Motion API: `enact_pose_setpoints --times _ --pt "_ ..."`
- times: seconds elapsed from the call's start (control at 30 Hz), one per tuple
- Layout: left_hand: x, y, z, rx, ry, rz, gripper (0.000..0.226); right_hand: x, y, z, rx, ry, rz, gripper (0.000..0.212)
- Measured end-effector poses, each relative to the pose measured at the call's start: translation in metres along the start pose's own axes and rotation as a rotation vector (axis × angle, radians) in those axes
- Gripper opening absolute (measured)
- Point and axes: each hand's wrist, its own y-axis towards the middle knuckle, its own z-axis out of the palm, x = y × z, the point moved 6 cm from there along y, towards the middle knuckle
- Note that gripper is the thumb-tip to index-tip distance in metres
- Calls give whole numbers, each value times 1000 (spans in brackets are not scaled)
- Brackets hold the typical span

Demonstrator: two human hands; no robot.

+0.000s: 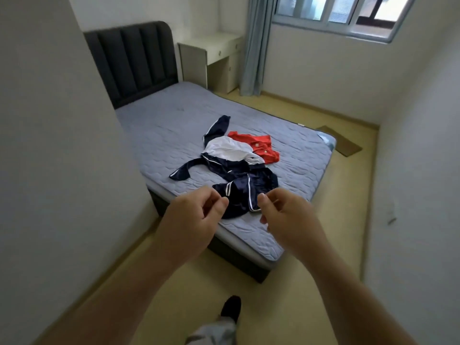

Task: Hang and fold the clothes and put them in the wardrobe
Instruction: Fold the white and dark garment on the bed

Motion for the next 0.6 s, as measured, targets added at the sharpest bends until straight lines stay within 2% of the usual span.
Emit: enact_pose_setpoints --times 0.13,0.3,0.43,0.6 --pt "30 84 82 69 -25 -40 24 -53 91 -26 -32 -72 14 27" --pt "63 187 190 248 -56 -186 23 -123 191 -60 5 -169 121 25" --pt "59 266 267 355 -52 -212 22 -177 263 -95 -4 -179 204 25" --pt "56 336 356 400 -24 -280 20 -245 348 -123 53 -144 269 25"
